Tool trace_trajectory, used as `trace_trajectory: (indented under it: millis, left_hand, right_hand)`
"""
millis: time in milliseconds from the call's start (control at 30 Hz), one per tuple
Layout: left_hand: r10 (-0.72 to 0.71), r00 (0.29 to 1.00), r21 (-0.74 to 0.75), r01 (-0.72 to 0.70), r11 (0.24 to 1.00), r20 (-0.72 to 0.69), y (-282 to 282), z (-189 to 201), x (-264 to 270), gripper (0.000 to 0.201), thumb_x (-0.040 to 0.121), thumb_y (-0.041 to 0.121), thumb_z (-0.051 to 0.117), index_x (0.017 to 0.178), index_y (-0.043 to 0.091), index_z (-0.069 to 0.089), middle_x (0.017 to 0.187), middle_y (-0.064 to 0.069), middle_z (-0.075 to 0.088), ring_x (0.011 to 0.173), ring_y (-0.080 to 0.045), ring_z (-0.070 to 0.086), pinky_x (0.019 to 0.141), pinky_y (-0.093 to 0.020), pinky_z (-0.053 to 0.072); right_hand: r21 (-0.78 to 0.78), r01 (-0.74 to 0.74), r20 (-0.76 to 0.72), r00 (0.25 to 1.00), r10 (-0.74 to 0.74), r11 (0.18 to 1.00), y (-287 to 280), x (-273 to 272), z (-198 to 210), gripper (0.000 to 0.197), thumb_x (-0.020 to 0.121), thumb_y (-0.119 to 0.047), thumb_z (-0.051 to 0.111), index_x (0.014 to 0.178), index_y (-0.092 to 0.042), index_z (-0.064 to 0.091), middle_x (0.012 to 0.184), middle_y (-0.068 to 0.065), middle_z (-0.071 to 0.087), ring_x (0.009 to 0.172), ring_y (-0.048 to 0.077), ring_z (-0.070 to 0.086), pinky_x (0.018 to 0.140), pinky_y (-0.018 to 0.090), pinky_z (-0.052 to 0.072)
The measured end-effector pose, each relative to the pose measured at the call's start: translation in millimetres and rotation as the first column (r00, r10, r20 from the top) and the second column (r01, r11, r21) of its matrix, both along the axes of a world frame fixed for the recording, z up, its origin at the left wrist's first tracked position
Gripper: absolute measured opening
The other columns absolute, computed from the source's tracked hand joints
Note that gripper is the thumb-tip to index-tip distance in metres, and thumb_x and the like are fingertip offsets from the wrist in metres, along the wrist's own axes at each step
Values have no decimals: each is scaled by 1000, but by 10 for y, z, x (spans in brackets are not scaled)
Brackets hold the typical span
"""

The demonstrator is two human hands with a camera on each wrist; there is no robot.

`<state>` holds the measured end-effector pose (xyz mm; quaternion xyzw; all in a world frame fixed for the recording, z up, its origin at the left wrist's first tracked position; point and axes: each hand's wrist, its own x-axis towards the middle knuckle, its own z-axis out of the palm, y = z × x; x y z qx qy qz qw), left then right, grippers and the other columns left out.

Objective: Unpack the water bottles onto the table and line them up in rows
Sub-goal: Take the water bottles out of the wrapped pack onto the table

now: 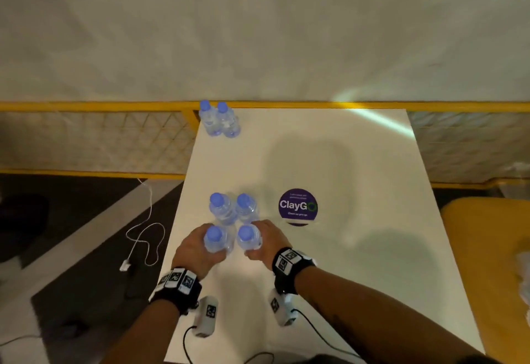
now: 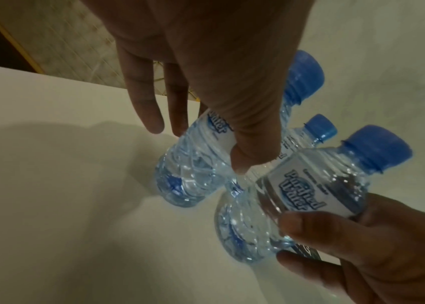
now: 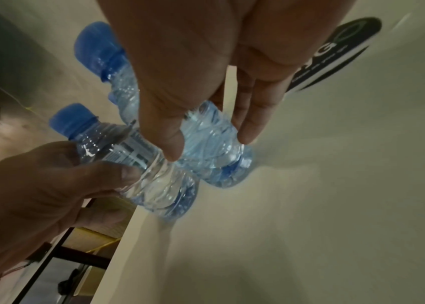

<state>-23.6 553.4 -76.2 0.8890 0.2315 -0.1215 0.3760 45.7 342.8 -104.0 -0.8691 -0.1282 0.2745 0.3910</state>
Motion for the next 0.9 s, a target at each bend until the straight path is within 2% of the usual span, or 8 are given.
trace_trajectory:
  millis: [133,367,567,667,733,800,867,900]
  left_hand:
    - [-37,999,29,38,999,-35,44,-4,142,51,62,56,82,106,41,60,101,17,69,94,-14,69,90,-39,57]
    - [-81,995,17,82,997,-52,72,44,251,53,62,58,81,107,37,60,104,13,69,94,-16,68,92,-42,57]
    - [-93,995,-9,93,996,-42,54,118,223,55,70,49,86,116,34,60,109,7,71,99,-21,68,94,-44,56]
    - [-65,998,-63,64,996,-16,51,165,162,68,68,44,92,125,33,55,115,5,69,104,-22,68,95,-44,55]
    - [21,998,-34,-19,999,62,22,185,66,97,59,44,98,139,26,45,133,1,56,111,-20,63,95,-43,55]
    - [68,968,107,-96,990,240,-78,229,-62,109,50,44,101,138,14,45,132,-8,46,105,-23,58,88,-41,55]
    - [-21,909,248,-91,964,416,-281,338,-164,90,49,33,103,120,6,54,115,-11,49,93,-28,56,78,-40,53]
    - [-83,888,259,-42,965,453,-416,406,-196,73,54,28,101,108,9,57,104,-8,52,87,-28,55,75,-39,50]
  right_hand:
    - [-66,48,28,999,-46,997,227,36,-82,67,58,-40,84,119,-31,56,120,-5,57,106,17,61,90,35,52]
    - [-167,54,75,996,-42,984,372,32,-124,68,65,-38,82,123,-20,52,119,1,54,113,21,49,98,37,46]
    - [-106,100,-26,994,-104,989,248,-19,-107,96,61,-45,87,139,-16,39,133,5,43,123,23,46,104,40,43]
    - [-116,74,-91,992,-85,991,74,-76,-79,99,61,-50,87,139,-15,38,131,4,44,117,23,52,100,40,46]
    - [-107,28,-93,995,-38,994,-159,-120,-34,91,63,-52,86,135,-17,43,128,3,49,110,21,56,95,36,48]
    - [-93,-16,-87,996,8,996,-518,-141,53,73,69,-49,83,128,-18,51,124,1,54,104,18,58,90,31,49]
    - [-116,-34,-60,998,28,993,-1000,-171,169,57,75,-48,79,119,-19,57,117,-1,58,99,15,61,85,29,51]
    - [-137,-18,-46,999,12,990,-1278,-205,208,50,78,-47,77,116,-20,59,113,-3,60,97,13,62,84,29,53]
